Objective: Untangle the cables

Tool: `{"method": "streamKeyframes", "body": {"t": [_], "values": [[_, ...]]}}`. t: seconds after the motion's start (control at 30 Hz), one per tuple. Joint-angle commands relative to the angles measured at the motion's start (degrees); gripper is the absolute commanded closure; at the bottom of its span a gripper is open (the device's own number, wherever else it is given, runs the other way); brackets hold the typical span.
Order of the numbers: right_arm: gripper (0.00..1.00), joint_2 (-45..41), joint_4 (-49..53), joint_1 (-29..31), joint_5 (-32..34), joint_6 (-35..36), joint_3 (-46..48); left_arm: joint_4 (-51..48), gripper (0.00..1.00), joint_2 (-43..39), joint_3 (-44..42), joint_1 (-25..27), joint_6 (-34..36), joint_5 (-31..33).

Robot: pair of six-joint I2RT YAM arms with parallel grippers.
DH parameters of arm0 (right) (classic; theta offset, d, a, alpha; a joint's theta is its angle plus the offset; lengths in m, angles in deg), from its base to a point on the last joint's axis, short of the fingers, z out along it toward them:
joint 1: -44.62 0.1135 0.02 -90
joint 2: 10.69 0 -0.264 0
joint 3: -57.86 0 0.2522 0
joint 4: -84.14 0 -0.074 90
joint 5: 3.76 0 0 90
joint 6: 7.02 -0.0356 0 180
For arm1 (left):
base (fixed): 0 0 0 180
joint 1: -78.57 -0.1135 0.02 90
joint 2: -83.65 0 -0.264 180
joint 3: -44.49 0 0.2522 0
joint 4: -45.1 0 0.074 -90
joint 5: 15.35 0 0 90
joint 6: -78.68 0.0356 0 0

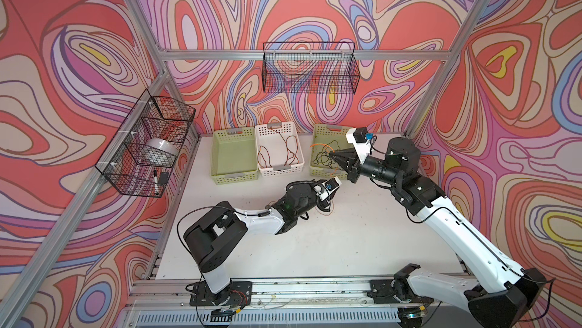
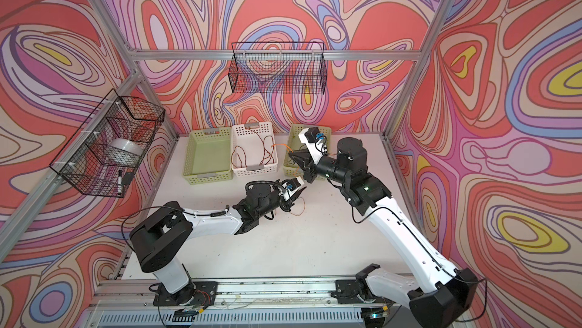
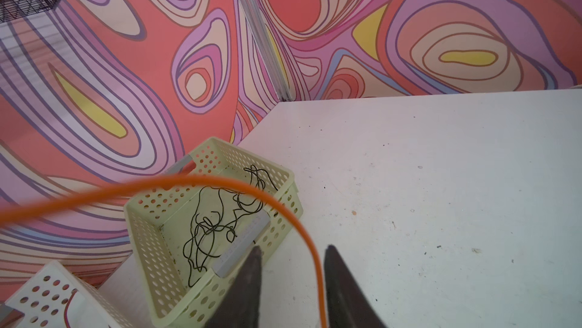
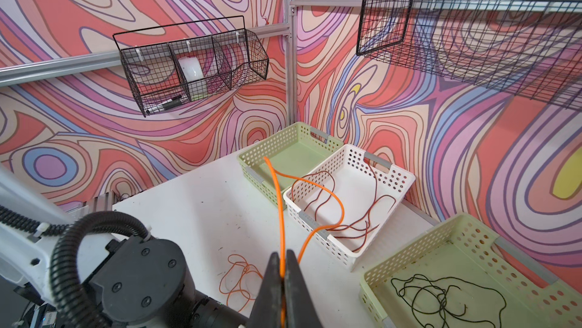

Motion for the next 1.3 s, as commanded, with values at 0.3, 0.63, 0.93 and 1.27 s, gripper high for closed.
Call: {"method": "streamKeyframes", "body": {"t": [0.3, 0.63, 0.93, 1.27], "values": [[1.00, -2.2, -7.5, 0.1, 22.9, -4.3, 7.0, -9.0, 1.00, -14.4, -1.2, -0.2, 0.3, 0.5], [0.88, 2.6, -9.5, 0.2, 24.5, -9.7, 9.5, -27.3, 1.00, -25.9, 4.7, -0.3, -2.7, 2.0], [0.40, 4.7, -9.0, 0.1, 18.3, -9.2, 8.3, -39.3, 1.00, -30.1, 10.3, -6.6, -5.9, 1.9], [0.36, 4.7, -7.3, 0.1, 21.1, -8.7, 11.4, -50.7, 1.00, -29.7, 17.7, -14.5, -4.7, 2.1]]}}
